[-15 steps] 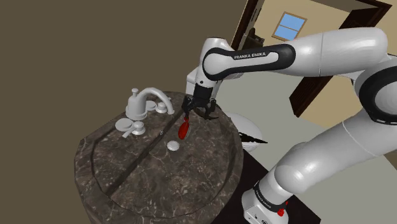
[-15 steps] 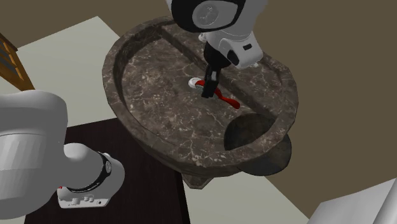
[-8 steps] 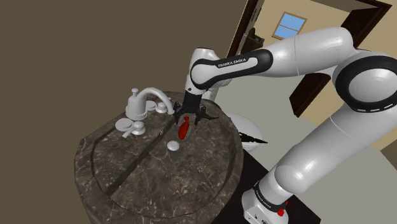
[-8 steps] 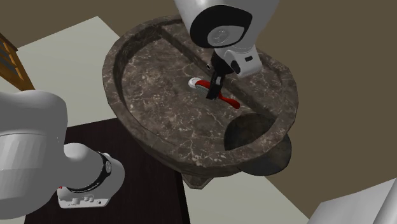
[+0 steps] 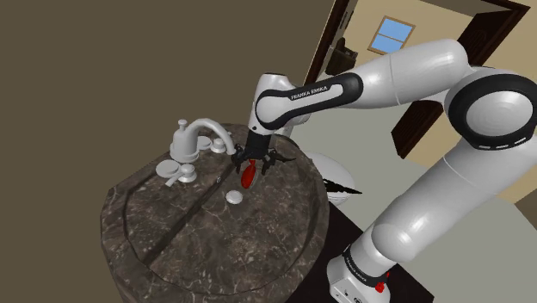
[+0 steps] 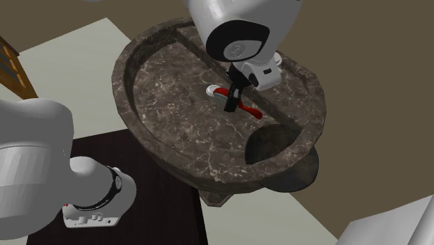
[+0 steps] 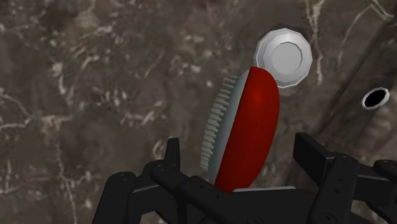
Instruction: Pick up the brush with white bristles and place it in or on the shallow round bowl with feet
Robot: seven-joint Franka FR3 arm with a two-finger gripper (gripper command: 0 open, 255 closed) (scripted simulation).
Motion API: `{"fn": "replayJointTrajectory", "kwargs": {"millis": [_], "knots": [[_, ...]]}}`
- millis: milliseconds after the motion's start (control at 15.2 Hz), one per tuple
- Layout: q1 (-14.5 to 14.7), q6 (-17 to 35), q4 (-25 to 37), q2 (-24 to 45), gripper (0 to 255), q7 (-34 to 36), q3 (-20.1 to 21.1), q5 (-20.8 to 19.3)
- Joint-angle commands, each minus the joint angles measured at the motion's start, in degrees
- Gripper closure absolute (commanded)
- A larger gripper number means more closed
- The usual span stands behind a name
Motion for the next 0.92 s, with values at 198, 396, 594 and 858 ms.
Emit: {"fn": "replayJointTrajectory", "kwargs": {"millis": [198,396,594,858], "knots": [[0.00,0.04,-0.03,0.00,255,0.00,0.00,0.00],[0.01,0.03,0.00,0.02,255,0.01,0.01,0.00],[0.04,0.03,-0.02,-0.01,255,0.07,0.04,0.02],[-0.01,-0.75,0.29,-0.47,255,0.05,-0.04,0.02]]}}
